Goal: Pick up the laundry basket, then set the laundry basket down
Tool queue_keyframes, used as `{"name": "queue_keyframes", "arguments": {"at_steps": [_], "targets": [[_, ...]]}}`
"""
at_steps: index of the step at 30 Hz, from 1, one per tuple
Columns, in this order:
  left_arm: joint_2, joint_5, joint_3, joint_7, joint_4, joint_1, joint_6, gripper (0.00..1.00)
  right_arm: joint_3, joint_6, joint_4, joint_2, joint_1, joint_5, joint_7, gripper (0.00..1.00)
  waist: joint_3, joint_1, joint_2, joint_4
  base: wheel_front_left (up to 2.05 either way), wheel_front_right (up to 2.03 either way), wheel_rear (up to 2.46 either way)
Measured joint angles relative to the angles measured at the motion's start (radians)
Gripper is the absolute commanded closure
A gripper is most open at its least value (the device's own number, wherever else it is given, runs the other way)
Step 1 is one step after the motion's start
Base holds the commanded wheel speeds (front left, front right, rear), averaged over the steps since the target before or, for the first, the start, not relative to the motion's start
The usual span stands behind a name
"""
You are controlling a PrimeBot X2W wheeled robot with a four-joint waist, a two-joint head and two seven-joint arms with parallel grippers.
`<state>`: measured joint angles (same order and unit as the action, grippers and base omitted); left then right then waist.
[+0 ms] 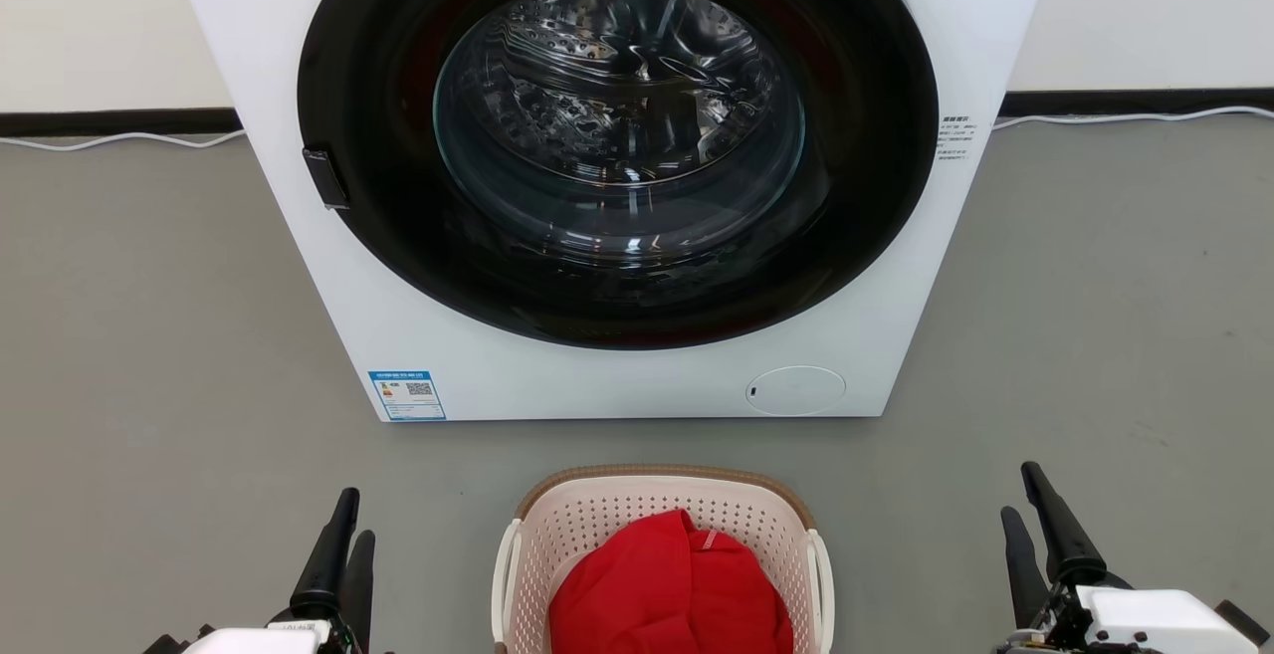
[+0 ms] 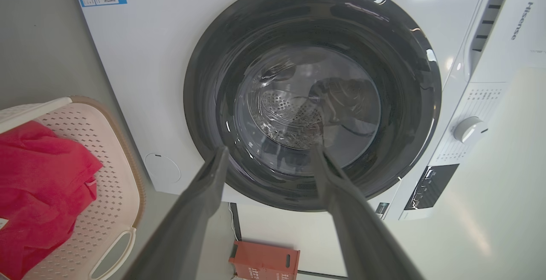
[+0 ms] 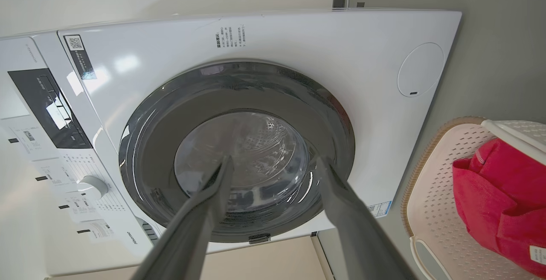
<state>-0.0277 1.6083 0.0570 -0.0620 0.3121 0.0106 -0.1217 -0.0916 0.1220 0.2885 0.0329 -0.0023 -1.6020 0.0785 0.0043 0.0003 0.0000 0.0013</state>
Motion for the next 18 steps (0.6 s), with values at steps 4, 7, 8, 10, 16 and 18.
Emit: {"name": "queue_keyframes", "arguments": {"at_steps": [4, 7, 8, 10, 16, 18], "targets": [[0.0, 0.0, -0.006, 0.011, -0.01, -0.001, 0.0, 0.0, 0.008, 0.0, -0.018, 0.0, -0.001, 0.0, -0.012, 0.0, 0.0, 0.0, 0.0, 0.001, 0.0, 0.0, 0.0], [0.0, -0.008, -0.013, 0.019, -0.019, -0.001, 0.0, 0.0, 0.015, 0.0, -0.026, 0.001, -0.002, 0.002, -0.019, 0.0, 0.0, -0.0001, 0.0, 0.001, 0.0, 0.0, 0.0], [0.0, -0.01, -0.015, 0.021, -0.021, -0.001, 0.0, 0.0, 0.02, 0.0, -0.029, 0.001, -0.002, 0.002, -0.024, 0.0, 0.0, -0.0001, 0.0, 0.001, 0.0, 0.0, 0.0], [0.0, -0.012, -0.016, 0.023, -0.023, -0.001, 0.0, 0.0, 0.024, 0.0, -0.032, 0.001, -0.002, 0.002, -0.028, 0.0, 0.0, 0.0, 0.0, 0.001, 0.0, 0.0, 0.0], [-0.001, -0.058, -0.025, 0.042, -0.036, -0.002, 0.0, 0.0, 0.04, 0.0, -0.056, 0.006, -0.003, 0.012, -0.046, 0.0, -0.001, -0.0001, 0.0, 0.002, 0.0, 0.0, 0.0], [-0.002, -0.071, -0.027, 0.049, -0.042, -0.002, 0.0, 0.0, 0.049, 0.0, -0.062, 0.01, -0.003, 0.021, -0.053, 0.0, -0.001, -0.0001, 0.0, 0.002, 0.0, 0.0, 0.0]]}}
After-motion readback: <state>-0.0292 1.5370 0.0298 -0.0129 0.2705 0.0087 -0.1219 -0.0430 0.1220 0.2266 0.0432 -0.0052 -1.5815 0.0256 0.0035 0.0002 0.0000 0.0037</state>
